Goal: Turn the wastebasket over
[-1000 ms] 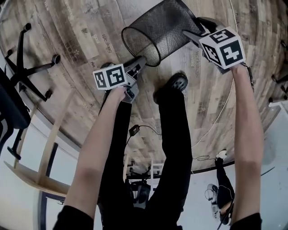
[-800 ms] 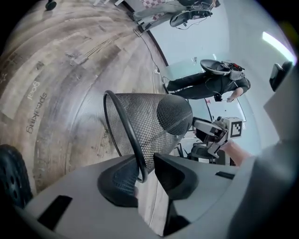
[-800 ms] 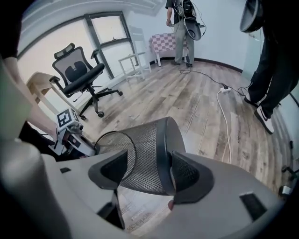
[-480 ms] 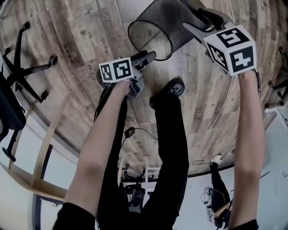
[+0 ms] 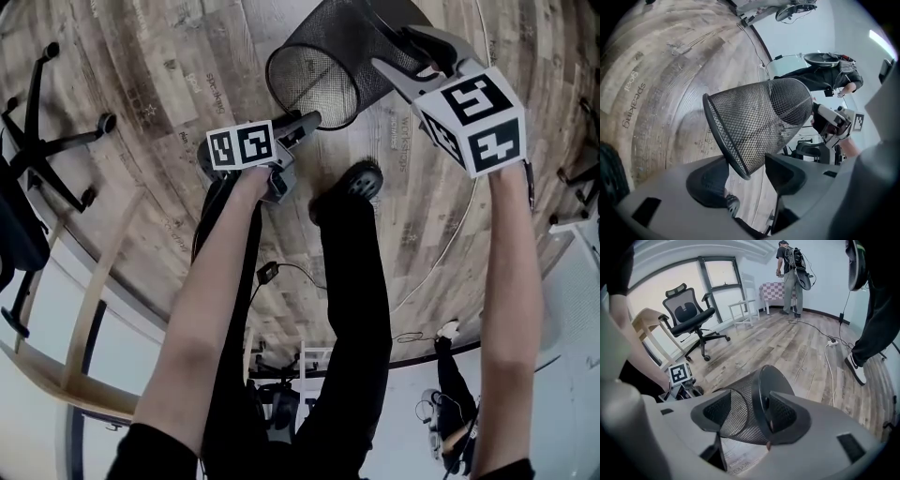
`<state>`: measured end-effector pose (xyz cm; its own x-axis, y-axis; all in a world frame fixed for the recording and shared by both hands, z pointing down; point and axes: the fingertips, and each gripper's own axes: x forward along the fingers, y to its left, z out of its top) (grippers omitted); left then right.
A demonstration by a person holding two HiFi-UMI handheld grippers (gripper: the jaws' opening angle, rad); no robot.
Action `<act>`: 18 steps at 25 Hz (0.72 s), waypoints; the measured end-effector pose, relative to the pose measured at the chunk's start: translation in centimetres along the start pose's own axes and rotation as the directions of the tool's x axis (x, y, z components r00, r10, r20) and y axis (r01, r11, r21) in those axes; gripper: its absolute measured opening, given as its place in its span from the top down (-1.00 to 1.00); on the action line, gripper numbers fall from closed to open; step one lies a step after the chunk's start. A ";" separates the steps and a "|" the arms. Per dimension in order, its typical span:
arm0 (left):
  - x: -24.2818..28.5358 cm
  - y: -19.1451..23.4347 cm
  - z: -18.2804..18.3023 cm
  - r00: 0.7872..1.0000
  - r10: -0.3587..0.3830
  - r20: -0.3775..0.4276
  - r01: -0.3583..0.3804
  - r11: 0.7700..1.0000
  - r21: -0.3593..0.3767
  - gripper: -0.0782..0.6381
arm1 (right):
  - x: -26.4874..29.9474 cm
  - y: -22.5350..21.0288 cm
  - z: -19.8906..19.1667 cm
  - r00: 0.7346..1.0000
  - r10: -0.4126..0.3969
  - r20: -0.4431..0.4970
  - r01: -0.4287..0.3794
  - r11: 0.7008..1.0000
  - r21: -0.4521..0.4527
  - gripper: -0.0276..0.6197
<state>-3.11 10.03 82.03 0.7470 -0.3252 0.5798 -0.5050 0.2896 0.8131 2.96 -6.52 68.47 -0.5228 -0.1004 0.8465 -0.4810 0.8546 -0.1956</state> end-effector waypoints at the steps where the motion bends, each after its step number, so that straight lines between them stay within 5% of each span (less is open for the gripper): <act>1: 0.0 0.1 -0.2 1.000 0.011 -0.009 -0.011 1.000 -0.002 0.10 | -0.1 0.1 -0.2 1.000 -0.001 -0.004 0.001 1.000 -0.006 0.09; 7: -0.3 1.0 -1.2 0.995 0.081 -0.061 -0.081 0.997 0.007 0.05 | -0.8 0.2 -1.3 0.998 -0.059 -0.002 0.059 0.998 -0.026 0.40; 18: -2.5 2.8 -2.0 0.988 0.143 -0.058 -0.145 0.989 -0.041 0.02 | -0.7 2.9 -0.8 0.999 -0.039 0.024 0.040 0.999 -0.029 0.45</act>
<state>-5.53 13.51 82.78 0.6909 -0.2280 0.6861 -0.5901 0.3706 0.7173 2.52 -3.58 67.73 -0.5205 -0.1460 0.8413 -0.4810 0.8642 -0.1476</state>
